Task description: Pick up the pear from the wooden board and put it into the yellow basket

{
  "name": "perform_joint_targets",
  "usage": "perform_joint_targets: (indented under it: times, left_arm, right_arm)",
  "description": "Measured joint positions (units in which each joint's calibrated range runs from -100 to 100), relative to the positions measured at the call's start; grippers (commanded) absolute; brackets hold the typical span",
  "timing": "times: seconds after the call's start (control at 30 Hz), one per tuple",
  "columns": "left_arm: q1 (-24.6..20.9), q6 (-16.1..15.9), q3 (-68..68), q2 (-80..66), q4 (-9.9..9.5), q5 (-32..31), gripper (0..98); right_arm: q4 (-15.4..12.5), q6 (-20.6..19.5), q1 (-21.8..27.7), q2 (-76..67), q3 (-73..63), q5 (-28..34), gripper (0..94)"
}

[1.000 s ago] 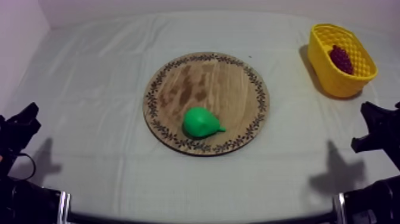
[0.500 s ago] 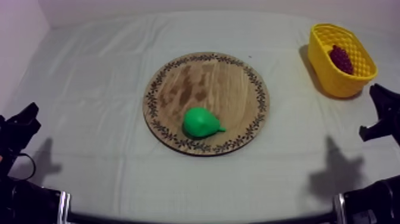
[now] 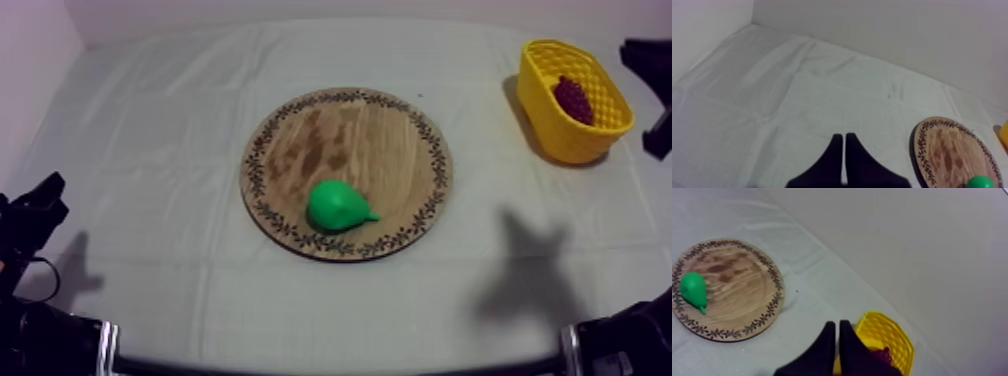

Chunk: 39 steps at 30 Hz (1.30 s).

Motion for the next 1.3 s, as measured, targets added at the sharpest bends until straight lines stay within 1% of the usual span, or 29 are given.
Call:
perform_joint_targets:
  times: [0.07,0.17,0.4,0.53,0.7,0.83,0.97,1.17,1.3]
  left_arm:
    - [0.00,0.00,0.00,0.00,0.00,0.00,0.1]
    - [0.00,0.00,0.00,0.00,0.00,0.00,0.1]
    - [0.00,0.00,0.00,0.00,0.00,0.00,0.1]
    - [0.00,0.00,0.00,0.00,0.00,0.00,0.1]
    - [0.00,0.00,0.00,0.00,0.00,0.00,0.1]
    - [0.00,0.00,0.00,0.00,0.00,0.00,0.1]
    - [0.00,0.00,0.00,0.00,0.00,0.00,0.1]
    - [0.00,0.00,0.00,0.00,0.00,0.00,0.1]
    - [0.00,0.00,0.00,0.00,0.00,0.00,0.1]
  right_arm:
    - [0.65,-0.14,-1.87,4.53,-5.54,3.56,0.7]
    - [2.57,-1.25,-5.11,12.32,-14.00,8.00,0.7]
    - [6.63,-2.47,-13.32,29.07,-32.92,18.49,0.7]
    - [8.75,-2.91,-17.44,37.50,-41.05,23.60,0.7]
    - [10.67,-2.94,-22.51,46.71,-49.99,31.22,0.7]
    - [11.92,-3.25,-25.59,52.99,-54.18,36.72,0.7]
    - [12.63,-3.84,-27.82,58.47,-54.78,41.38,0.7]
    - [13.19,-5.55,-29.66,65.72,-53.64,45.60,0.7]
    - [13.01,-6.47,-30.52,69.62,-53.40,47.76,0.7]
